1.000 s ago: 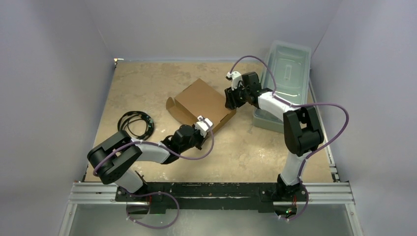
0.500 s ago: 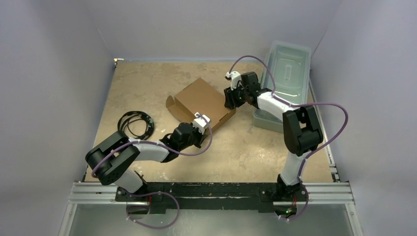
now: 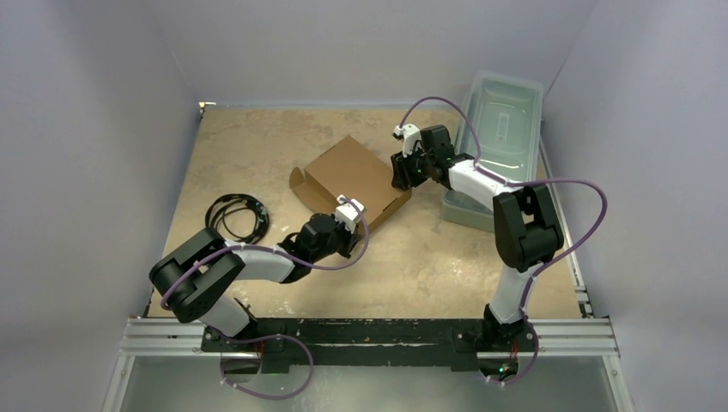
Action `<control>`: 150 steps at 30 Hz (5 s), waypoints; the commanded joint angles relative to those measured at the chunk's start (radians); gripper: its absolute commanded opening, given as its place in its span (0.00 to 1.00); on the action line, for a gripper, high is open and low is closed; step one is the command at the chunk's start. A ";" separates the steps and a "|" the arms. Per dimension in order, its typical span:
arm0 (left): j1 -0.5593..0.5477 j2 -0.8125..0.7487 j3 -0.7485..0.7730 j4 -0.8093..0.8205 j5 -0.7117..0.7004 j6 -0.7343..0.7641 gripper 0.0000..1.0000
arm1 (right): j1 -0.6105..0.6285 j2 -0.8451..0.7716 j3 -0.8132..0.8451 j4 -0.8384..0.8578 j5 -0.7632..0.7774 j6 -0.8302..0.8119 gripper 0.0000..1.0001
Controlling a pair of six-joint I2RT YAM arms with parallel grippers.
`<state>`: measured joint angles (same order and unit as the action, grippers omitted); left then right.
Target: Fold the paper box
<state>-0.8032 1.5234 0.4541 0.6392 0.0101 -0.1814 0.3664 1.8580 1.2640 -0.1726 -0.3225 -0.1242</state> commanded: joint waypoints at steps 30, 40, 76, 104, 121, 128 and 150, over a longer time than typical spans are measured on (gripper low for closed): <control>0.049 -0.149 0.287 -0.437 0.107 -0.099 0.43 | 0.029 -0.016 0.008 -0.078 0.011 -0.075 0.67; 0.158 -0.505 0.235 -0.618 -0.110 -0.143 0.89 | 0.029 -0.154 0.009 -0.111 0.002 -0.146 0.81; 0.859 0.248 0.727 -0.547 0.482 -0.198 0.86 | 0.027 -0.606 -0.267 -0.455 -0.660 -1.028 0.95; 0.811 0.429 0.853 -0.511 0.687 -0.191 0.66 | 0.035 -0.548 -0.272 -0.225 -0.485 -0.648 0.73; 0.727 0.351 0.840 -0.577 0.499 -0.130 0.67 | 0.034 -0.516 -0.255 -0.270 -0.476 -0.678 0.74; 0.734 0.297 0.773 -0.547 0.485 -0.150 0.68 | 0.031 -0.506 -0.227 -0.346 -0.492 -0.750 0.75; 0.736 0.262 0.775 -0.625 0.521 -0.092 0.70 | 0.024 -0.479 -0.222 -0.357 -0.460 -0.761 0.74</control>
<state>-0.0780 1.8320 1.2190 0.0017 0.4881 -0.2939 0.3923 1.3693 1.0065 -0.5488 -0.8017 -0.8982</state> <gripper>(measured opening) 0.704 0.744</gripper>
